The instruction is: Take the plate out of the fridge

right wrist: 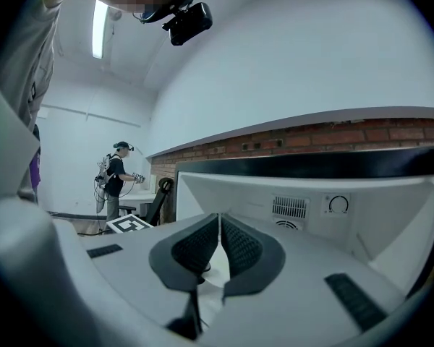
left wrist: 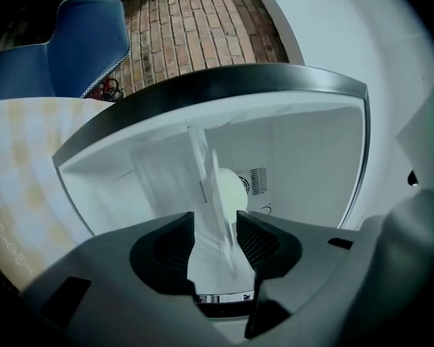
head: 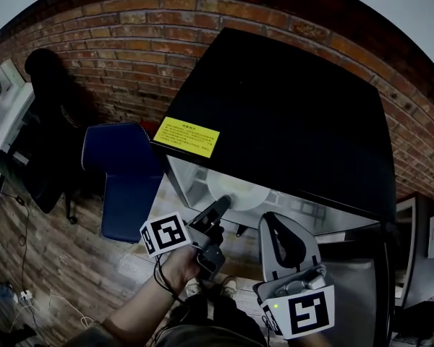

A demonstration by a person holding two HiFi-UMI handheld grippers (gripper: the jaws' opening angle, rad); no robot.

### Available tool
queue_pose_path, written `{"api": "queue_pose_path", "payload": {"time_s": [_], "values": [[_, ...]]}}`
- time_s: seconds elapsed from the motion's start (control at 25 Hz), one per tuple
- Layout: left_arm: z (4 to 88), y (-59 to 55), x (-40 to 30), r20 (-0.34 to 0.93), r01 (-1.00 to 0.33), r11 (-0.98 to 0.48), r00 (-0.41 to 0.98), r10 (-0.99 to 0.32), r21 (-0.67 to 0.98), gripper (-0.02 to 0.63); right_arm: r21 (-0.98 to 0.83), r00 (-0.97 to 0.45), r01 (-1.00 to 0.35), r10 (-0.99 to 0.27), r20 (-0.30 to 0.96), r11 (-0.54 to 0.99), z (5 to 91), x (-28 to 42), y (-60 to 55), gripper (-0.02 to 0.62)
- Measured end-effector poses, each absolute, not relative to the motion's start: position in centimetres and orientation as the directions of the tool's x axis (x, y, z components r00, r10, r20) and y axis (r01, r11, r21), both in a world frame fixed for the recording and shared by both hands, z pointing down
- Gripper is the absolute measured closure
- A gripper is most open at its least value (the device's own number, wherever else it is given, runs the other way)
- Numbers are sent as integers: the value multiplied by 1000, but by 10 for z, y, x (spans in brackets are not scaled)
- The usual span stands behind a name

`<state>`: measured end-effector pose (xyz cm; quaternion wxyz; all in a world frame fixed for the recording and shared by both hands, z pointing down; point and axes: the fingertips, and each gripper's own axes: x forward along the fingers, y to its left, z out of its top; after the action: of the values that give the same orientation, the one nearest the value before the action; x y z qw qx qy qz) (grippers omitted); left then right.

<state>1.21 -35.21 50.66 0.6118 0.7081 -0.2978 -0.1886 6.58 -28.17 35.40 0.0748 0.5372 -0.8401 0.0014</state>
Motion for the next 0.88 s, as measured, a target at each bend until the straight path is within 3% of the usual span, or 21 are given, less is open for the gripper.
{"api": "queue_pose_path", "payload": {"time_s": [0.28, 0.36, 0.52, 0.88], "values": [[513, -357, 19, 96, -154, -33, 758, -645, 988, 431, 63, -399, -910, -906, 141, 411, 362, 71, -284, 563], [511, -357, 21, 100, -154, -29, 761, -641, 988, 448, 57, -397, -911, -907, 142, 408, 362, 73, -284, 563], [502, -356, 23, 113, -172, -30, 757, -643, 985, 546, 51, -395, -913, -908, 138, 405, 361, 76, -283, 563], [503, -351, 19, 139, -140, 48, 758, -637, 989, 565, 50, -401, -911, -908, 122, 409, 358, 76, -279, 563]]}}
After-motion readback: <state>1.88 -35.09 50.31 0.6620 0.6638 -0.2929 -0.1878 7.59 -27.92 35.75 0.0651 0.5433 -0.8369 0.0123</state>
